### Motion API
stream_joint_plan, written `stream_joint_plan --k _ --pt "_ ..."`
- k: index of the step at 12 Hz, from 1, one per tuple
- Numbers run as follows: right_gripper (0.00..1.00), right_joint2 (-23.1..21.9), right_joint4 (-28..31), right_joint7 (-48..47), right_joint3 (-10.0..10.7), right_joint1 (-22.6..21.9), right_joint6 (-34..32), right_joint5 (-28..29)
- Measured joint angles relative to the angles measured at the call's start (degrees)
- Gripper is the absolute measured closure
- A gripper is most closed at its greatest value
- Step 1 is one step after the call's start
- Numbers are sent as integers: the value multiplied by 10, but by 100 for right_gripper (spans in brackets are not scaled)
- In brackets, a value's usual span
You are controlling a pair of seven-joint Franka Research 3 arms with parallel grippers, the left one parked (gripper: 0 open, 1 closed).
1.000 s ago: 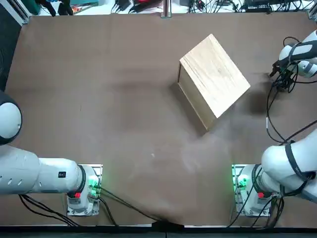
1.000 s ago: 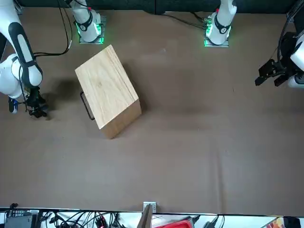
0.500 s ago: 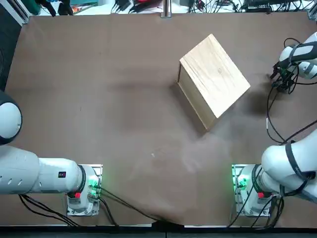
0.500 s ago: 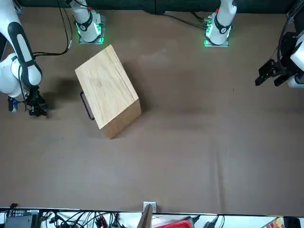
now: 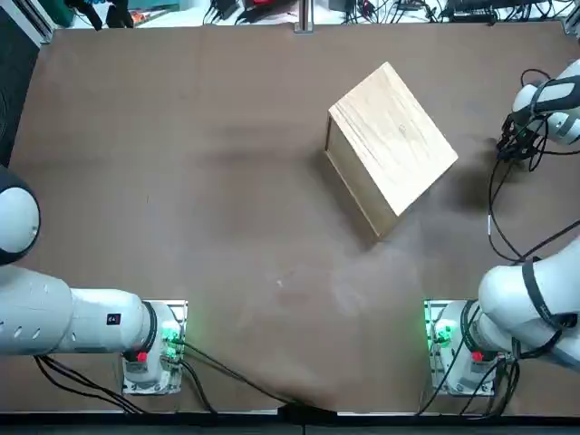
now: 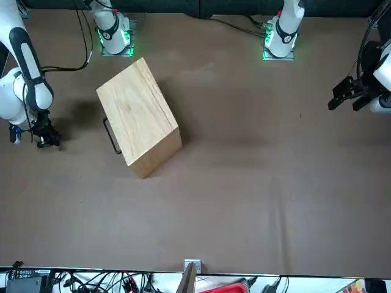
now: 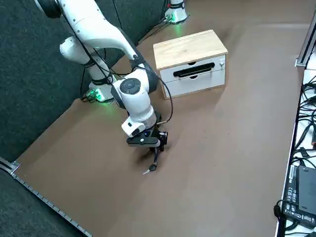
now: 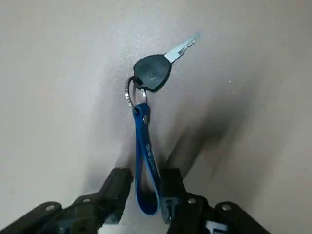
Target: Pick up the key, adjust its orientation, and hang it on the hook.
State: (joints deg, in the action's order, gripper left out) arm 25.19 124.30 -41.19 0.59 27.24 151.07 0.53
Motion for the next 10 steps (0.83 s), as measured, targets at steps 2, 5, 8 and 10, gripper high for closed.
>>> stream_joint_plan --k 2,5,8,10 --pt "71 -3 0 1 0 -1 -3 0" --pt "97 -5 0 1 -2 -3 -5 0" --pt "97 -6 0 3 -2 -4 -7 0" --pt "97 -10 -1 7 -2 -4 -13 0"
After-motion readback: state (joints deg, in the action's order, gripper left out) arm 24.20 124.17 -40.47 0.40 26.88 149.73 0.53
